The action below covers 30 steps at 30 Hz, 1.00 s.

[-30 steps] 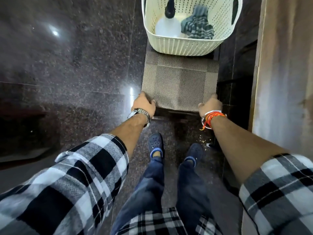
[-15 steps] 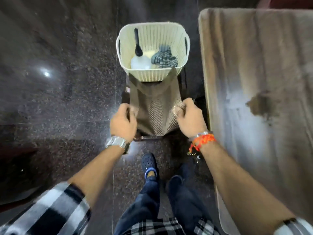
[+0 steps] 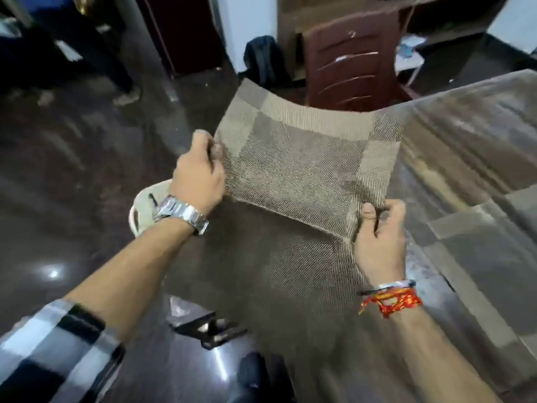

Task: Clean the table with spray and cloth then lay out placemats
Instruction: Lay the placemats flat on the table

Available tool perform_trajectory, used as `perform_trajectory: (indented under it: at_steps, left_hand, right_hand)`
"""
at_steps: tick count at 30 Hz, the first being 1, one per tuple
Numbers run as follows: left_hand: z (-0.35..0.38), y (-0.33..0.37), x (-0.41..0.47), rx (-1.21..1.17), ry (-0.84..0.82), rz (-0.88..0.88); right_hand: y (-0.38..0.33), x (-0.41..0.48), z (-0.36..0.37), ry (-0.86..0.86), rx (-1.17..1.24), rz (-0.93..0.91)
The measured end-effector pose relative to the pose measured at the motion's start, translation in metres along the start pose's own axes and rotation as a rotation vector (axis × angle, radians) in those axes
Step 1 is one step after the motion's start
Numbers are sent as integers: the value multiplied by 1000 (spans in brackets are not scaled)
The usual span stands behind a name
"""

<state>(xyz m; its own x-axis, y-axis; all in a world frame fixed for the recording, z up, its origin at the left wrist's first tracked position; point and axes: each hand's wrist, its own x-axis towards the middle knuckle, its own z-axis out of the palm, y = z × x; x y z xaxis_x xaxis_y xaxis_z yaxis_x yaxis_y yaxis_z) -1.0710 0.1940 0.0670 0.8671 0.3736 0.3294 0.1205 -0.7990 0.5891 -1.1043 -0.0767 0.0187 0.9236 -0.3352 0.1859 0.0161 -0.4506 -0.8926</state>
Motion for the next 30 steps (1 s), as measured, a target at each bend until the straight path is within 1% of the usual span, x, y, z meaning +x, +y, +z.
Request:
perform_trajectory:
  at_steps: [4, 6, 7, 8, 10, 12, 14, 15, 16, 17, 18, 20, 23, 30]
  left_hand:
    - [63, 53, 52, -56, -18, 132]
    - [107, 72, 78, -81, -85, 181]
    - [133, 77, 87, -61, -154, 185]
    - [163, 77, 93, 12, -248, 184]
    - [222, 70, 83, 208, -454, 159]
    - [271, 64, 50, 327, -657, 149]
    - [300, 59, 14, 383, -823, 178]
    - [311, 60, 6, 401, -857, 192]
    - [323, 62, 7, 422, -860, 215]
    - [334, 66, 15, 439, -852, 249]
    - [347, 71, 27, 445, -855, 287]
    - [368, 87, 52, 436, -867, 348]
    - [406, 111, 84, 405, -866, 385]
    - [470, 163, 135, 375, -843, 432]
  right_hand:
    - [21, 44, -15, 211, -38, 114]
    - [40, 70, -13, 244, -71, 242]
    - [52, 80, -7, 214, -117, 317]
    - [64, 87, 0, 165, -214, 374]
    - [92, 93, 14, 61, -532, 363]
    - [116, 93, 33, -105, -778, 238]
    - [137, 83, 54, -284, -883, 65]
    - [144, 82, 64, -347, -900, 31]
    - [150, 84, 72, -394, -900, 51]
    - [156, 90, 78, -397, -905, 88]
    - [161, 101, 82, -384, -909, 135]
    - [170, 129, 85, -349, -931, 173]
    - [182, 180, 86, -316, -925, 220]
    - [209, 272, 79, -264, -919, 249]
